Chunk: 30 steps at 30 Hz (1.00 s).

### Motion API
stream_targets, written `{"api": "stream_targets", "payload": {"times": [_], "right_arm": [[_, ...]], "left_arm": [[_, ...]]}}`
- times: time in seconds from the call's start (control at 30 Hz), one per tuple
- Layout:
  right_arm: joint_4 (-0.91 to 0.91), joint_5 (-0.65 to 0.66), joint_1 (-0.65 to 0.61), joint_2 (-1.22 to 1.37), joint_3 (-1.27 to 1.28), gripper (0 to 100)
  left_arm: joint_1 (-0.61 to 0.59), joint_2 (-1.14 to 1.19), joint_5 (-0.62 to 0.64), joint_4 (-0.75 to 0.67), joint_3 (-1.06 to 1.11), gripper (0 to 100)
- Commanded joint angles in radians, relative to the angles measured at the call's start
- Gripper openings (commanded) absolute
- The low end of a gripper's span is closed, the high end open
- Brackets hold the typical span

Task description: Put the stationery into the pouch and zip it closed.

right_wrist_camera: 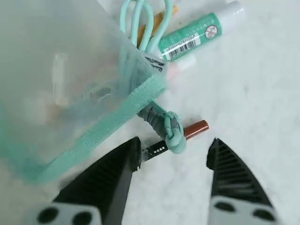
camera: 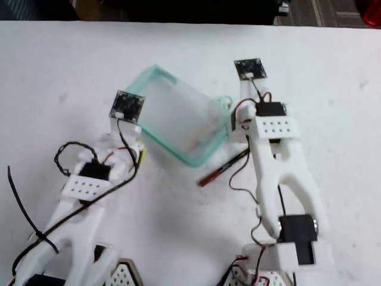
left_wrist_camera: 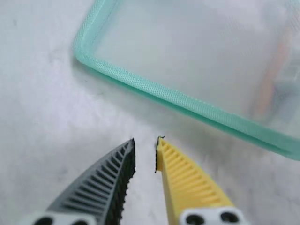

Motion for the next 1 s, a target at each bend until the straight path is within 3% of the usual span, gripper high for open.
{"api": "stream_targets", "payload": {"times": [0.0,0.3,0.63,0.97], "right_arm": [[-0.059,0.014,-0.012,0.042,-0.014,22.7],[-0.15,0.02,-0.012,0.133,-0.014,22.3],[-0.209,0.018,-0.012,0.208,-0.014,1.7],[-0.082,0.021,-0.031,-0.044,-0.012,1.7]], "left_arm": [[0.015,-0.002,-0.011,-0.023,-0.008,10],[0.013,-0.001,-0.011,-0.026,-0.008,10],[0.013,-0.001,-0.011,-0.025,-0.008,10],[0.013,-0.001,-0.011,-0.026,-0.008,10]]}}
